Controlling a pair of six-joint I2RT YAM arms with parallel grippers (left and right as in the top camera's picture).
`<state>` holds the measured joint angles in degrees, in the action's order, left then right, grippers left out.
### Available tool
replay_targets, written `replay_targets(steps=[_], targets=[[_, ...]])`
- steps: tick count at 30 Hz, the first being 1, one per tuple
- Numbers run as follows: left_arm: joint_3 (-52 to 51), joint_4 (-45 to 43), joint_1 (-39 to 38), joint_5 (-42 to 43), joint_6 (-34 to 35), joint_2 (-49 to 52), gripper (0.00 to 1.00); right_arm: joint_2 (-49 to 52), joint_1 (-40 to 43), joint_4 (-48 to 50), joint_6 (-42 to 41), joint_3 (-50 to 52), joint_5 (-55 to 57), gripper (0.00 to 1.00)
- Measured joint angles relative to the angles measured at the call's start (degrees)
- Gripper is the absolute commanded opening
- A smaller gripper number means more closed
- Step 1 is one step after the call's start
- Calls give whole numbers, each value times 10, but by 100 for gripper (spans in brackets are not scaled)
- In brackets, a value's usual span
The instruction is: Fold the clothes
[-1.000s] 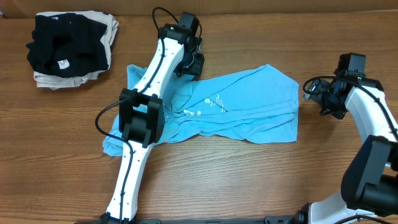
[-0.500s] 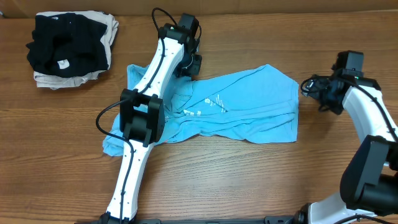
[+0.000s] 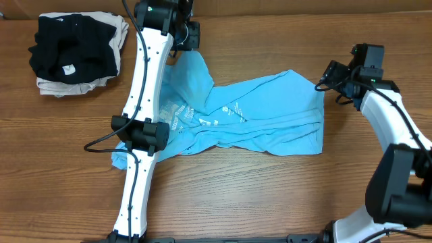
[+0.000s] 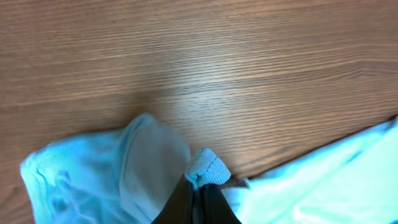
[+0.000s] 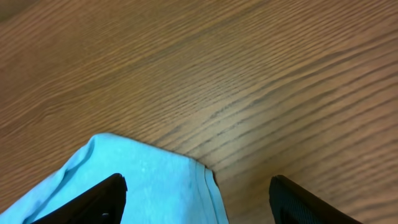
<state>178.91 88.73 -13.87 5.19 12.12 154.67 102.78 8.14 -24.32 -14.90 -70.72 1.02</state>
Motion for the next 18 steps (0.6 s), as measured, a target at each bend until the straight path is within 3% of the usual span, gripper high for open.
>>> replay_targets(steps=[7, 18], targets=[[0, 9, 22, 76, 41, -2, 4, 73, 0, 24, -1, -1, -17, 77], [0, 66, 150, 158, 59, -6, 4, 131, 0, 71, 0, -4, -57, 73]])
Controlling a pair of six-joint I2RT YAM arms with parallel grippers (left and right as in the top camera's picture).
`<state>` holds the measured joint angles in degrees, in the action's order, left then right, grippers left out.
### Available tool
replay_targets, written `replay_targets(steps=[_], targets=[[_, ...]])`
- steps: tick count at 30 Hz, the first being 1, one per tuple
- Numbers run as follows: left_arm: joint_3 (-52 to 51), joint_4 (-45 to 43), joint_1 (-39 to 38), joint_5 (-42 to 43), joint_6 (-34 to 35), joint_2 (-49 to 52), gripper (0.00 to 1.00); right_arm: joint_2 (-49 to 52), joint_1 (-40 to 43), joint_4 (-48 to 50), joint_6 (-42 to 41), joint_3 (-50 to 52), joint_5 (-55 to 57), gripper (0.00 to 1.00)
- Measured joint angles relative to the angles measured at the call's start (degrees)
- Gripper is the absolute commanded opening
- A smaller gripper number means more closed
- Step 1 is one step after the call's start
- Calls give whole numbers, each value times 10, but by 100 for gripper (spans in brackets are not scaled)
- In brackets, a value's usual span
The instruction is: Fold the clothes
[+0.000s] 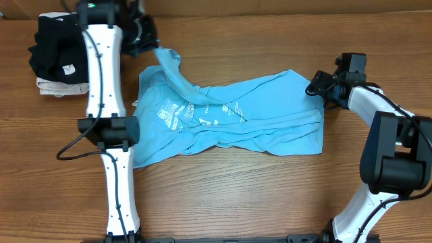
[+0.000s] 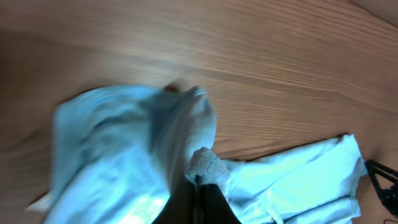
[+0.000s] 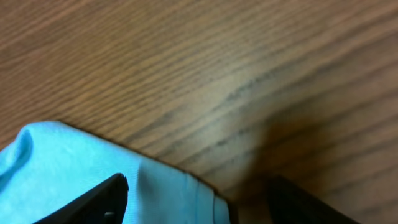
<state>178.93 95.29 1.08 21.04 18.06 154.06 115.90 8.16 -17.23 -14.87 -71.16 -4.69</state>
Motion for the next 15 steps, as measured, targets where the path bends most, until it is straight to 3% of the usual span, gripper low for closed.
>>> replay_targets(steps=[10, 15], targets=[[0, 14, 39, 11, -2, 0, 4, 13, -11, 18, 2, -8, -2, 62], [0, 14, 39, -1, -3, -1, 4, 15, -45, 21, 10, -8, 8, 61]])
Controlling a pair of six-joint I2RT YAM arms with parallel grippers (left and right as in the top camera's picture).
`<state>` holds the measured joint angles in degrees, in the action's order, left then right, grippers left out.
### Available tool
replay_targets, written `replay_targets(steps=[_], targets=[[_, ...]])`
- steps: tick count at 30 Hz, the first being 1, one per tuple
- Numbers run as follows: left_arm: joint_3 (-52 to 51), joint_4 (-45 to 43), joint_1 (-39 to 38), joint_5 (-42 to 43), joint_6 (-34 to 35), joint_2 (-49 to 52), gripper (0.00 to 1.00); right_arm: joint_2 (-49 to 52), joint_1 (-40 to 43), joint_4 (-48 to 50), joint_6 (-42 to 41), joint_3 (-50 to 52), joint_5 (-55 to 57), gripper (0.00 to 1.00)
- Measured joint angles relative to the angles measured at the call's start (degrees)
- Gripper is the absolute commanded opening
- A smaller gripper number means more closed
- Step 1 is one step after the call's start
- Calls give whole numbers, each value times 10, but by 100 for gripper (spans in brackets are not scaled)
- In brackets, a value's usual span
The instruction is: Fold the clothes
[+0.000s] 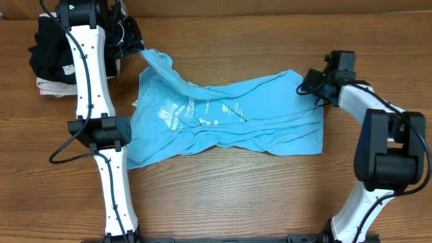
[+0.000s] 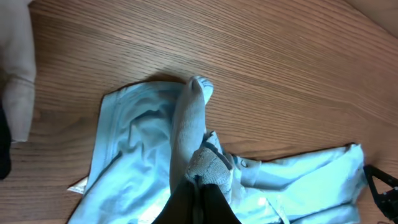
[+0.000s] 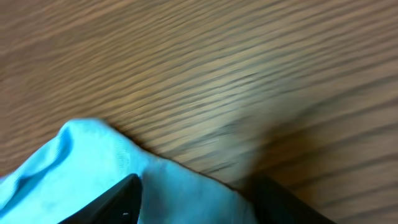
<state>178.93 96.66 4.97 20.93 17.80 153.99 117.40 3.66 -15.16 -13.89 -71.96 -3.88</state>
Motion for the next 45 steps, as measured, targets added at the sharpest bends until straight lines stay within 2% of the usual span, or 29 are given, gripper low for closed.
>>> replay_targets(steps=[3, 5, 6, 7, 8, 10, 13, 21, 27, 33, 41, 45], targets=[[0, 0, 0, -13, -2, 0, 4, 0, -22, -3, 4, 0, 34, 60], [0, 0, 0, -26, -2, 0, 4, 1, -32, -5, 7, 0, 60, 55], [0, 0, 1, -33, -2, 0, 4, 2, -35, -5, 11, 0, 71, 47], [0, 0, 1, -41, -2, 0, 4, 2, -37, -7, 15, 0, 81, 32], [0, 0, 2, -50, -2, 0, 4, 3, -37, -9, 19, 0, 91, 22], [0, 0, 3, -67, -2, 0, 4, 4, -37, -12, 18, 0, 109, 14], [0, 0, 9, -92, -2, 0, 4, 4, -36, -15, 20, 0, 126, 7], [0, 0, 17, -118, -16, 0, 4, 4, -36, -64, 19, -17, 146, 4], [0, -2, 17, -122, -34, 0, 4, 4, -28, -188, 19, -89, 148, 4], [0, -3, 17, -122, -46, 0, 4, 4, 1, -313, 27, -249, 127, 4], [0, 0, 17, -121, -47, 0, 4, 1, 25, -466, 32, -311, 72, 4], [0, 0, 17, -88, -65, 0, 4, -8, 34, -520, 29, -313, 42, 4]])
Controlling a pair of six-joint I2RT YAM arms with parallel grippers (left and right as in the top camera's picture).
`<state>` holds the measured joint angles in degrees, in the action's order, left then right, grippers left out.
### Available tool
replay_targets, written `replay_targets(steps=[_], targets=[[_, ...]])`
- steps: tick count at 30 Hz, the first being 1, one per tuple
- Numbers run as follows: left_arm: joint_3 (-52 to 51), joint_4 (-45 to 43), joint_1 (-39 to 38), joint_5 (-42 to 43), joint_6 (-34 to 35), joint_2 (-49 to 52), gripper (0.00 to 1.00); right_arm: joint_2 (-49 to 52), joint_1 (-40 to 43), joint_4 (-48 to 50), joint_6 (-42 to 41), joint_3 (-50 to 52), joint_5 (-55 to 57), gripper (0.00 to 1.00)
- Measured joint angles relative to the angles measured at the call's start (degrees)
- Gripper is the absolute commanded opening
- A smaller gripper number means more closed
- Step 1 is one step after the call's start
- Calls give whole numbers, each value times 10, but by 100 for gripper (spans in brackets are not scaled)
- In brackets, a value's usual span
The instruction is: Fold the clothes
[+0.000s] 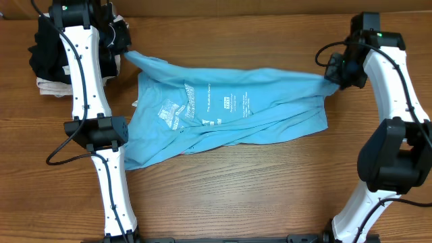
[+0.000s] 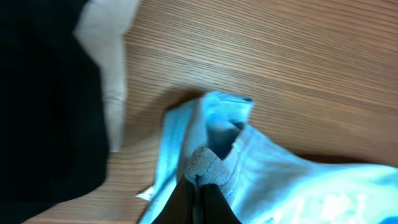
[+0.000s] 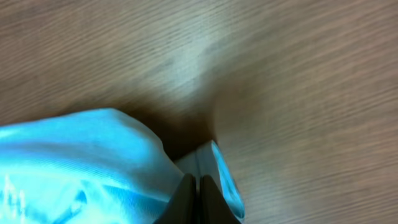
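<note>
A light blue T-shirt (image 1: 223,108) with white print is stretched across the table between both arms. My left gripper (image 1: 121,52) is shut on its far left corner, a ribbed hem (image 2: 208,167) pinched between the fingers. My right gripper (image 1: 332,73) is shut on the far right corner (image 3: 211,165), which is pulled up off the table. The near edge of the shirt sags in folds on the table.
A pile of black and beige clothes (image 1: 47,50) lies at the far left corner of the table, right beside my left gripper; it fills the left of the left wrist view, pile (image 2: 43,106). Wooden table (image 1: 236,196) runs in front of the shirt.
My right gripper, then open at the shirt's right corner, is now shut on it and further right and back. The shirt is pulled straighter. My left gripper holds its corner nearer the pile.
My left gripper held a shirt corner at the table's back middle, the right one open beside the shirt's right corner. The left then carried its corner leftward in two steps while the right closed in. Now both grip and the shirt is spread wide.
</note>
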<state>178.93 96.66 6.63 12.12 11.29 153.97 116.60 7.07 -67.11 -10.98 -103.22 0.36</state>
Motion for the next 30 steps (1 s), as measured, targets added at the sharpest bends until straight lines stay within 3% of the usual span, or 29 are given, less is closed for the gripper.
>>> replay_targets(steps=[10, 21, 30], targets=[[-43, -1, 0, 67, -17, -31, 4, -27, 37, -46, -3, 0, -47, 4], [-342, 0, -1, -4, -25, -222, 4, -27, 37, -101, -1, -1, -61, 4], [-569, -6, -3, -53, -41, -240, 4, -28, 37, -116, 3, 21, -61, 4]])
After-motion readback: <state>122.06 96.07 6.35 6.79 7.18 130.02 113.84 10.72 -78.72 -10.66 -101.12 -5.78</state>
